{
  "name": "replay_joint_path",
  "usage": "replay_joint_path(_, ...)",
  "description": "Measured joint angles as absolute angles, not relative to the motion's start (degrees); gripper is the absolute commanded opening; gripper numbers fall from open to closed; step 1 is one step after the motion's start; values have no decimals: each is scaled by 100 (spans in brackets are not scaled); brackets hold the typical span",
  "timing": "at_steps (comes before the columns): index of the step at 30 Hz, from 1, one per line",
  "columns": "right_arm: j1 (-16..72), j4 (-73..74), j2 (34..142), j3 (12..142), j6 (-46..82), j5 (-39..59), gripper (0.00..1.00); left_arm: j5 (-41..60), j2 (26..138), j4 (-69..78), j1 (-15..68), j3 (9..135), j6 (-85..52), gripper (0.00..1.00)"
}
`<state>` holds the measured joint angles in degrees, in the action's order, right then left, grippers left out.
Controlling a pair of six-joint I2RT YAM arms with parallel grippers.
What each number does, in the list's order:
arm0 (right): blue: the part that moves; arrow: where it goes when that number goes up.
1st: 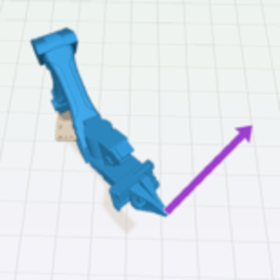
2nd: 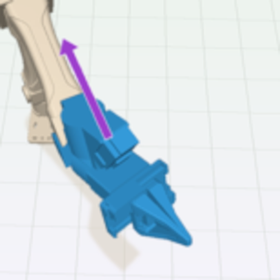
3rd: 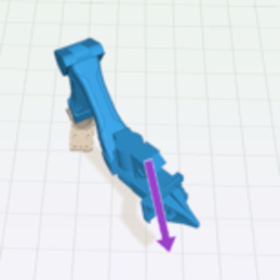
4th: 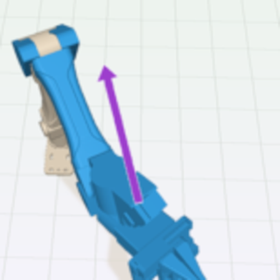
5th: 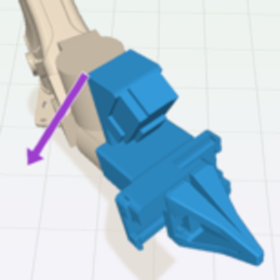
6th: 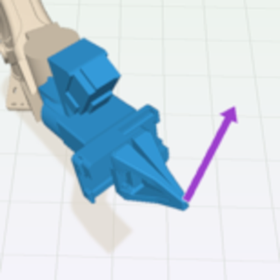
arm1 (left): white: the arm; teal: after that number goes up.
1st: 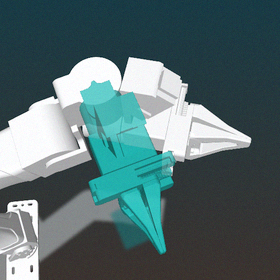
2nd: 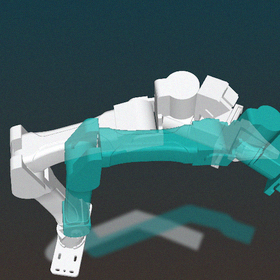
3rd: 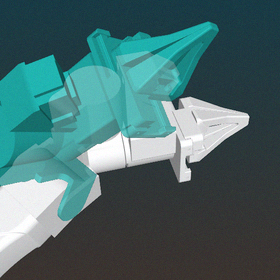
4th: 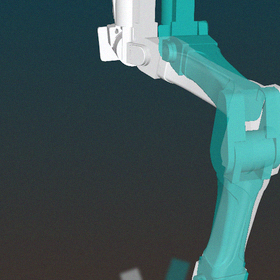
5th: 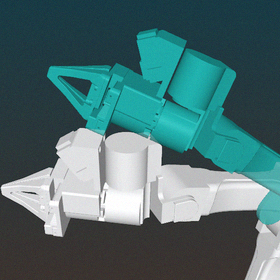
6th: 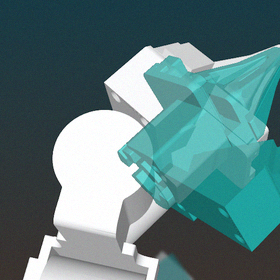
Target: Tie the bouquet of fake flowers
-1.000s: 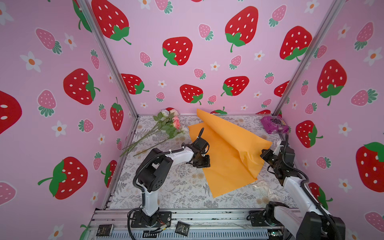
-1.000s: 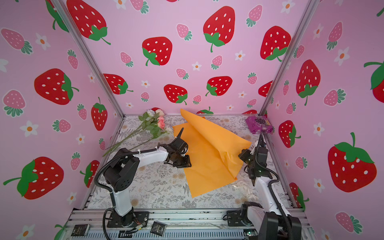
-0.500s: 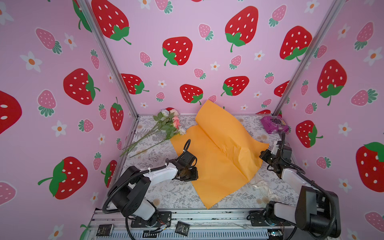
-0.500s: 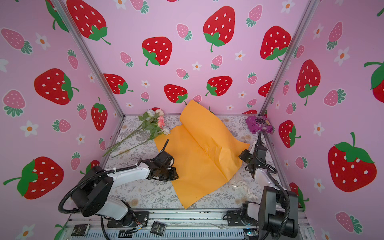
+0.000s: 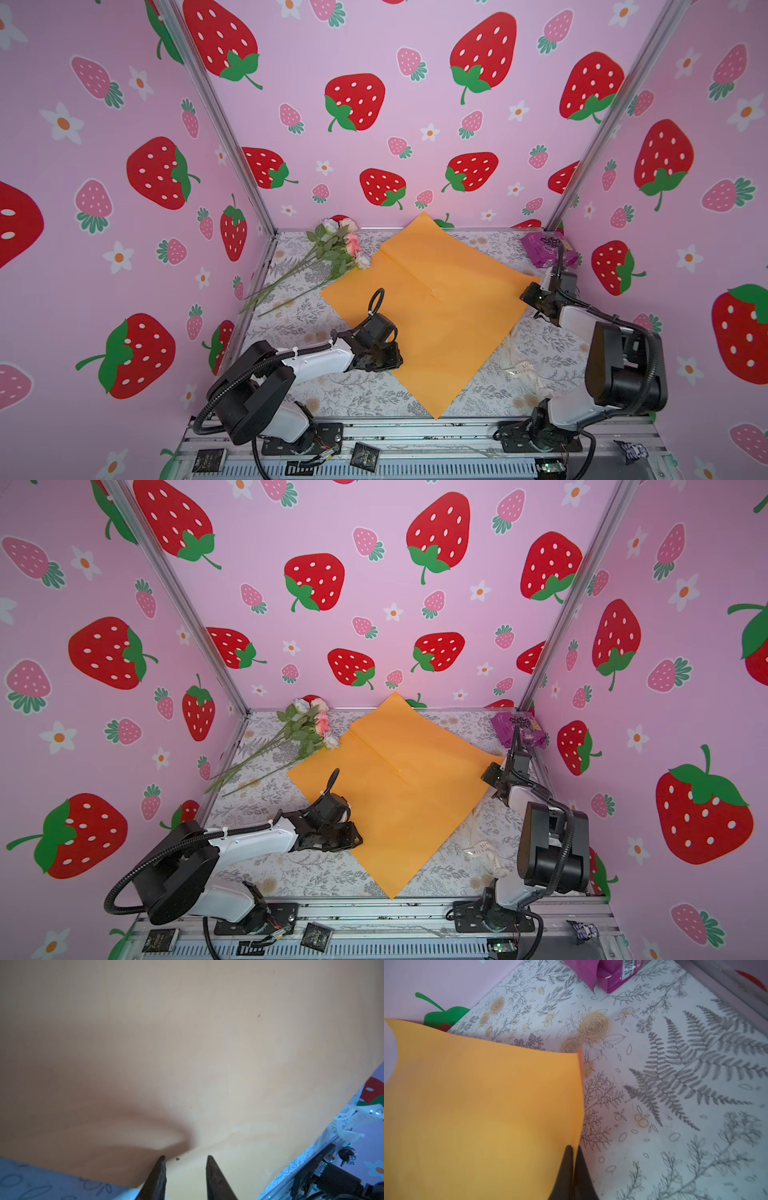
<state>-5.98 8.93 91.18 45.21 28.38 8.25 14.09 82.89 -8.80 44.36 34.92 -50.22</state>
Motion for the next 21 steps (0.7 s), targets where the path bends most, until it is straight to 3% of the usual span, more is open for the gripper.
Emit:
replay_joint_path(10,-23,661,9959,5054,2565,884,3,779,7996,-1850,4689,3636,-5242,42)
replay_joint_path(11,-8,631,9968,5083,2547,906,8,720,7946,-1973,4646,3636,-5216,42)
replay_joint_path(13,-1,489,10031,5251,2469,1007,30,657,7828,-2178,4554,3636,-5137,44)
replay_joint_path(15,-1,325,10053,5411,2357,1114,40,642,7699,-2294,4486,3658,-5043,46)
replay_joint_path(21,-5,-307,8892,5094,2246,1118,56,663,7660,-2438,4451,4213,-4657,49)
